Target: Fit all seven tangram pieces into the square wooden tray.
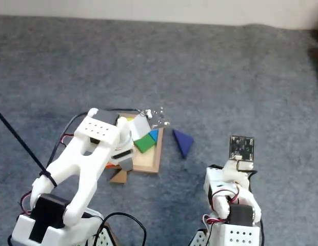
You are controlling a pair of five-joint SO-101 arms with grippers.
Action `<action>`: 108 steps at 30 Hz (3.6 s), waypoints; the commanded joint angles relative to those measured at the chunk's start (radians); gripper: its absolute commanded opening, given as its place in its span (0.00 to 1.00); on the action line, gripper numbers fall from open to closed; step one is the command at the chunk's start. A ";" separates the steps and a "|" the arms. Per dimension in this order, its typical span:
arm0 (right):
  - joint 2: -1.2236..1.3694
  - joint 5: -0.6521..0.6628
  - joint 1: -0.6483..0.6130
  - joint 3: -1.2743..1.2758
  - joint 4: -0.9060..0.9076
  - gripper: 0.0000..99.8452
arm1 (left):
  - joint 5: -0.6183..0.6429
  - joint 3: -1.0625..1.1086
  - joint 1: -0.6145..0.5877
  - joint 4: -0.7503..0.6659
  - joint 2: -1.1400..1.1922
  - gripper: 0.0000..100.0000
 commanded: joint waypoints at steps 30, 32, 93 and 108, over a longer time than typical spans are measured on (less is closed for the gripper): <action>-0.018 0.005 0.012 0.148 -0.022 0.01 | -0.012 0.156 -0.194 -0.169 -0.041 0.18; -0.018 0.005 0.012 0.148 -0.022 0.01 | -0.012 0.171 -0.202 -0.222 -0.041 0.18; -0.018 0.006 0.013 0.148 -0.027 0.01 | 0.112 0.048 -0.191 -0.149 -0.051 0.18; -0.018 0.006 0.013 0.148 -0.027 0.01 | 0.115 -0.122 -0.189 -0.103 -0.041 0.18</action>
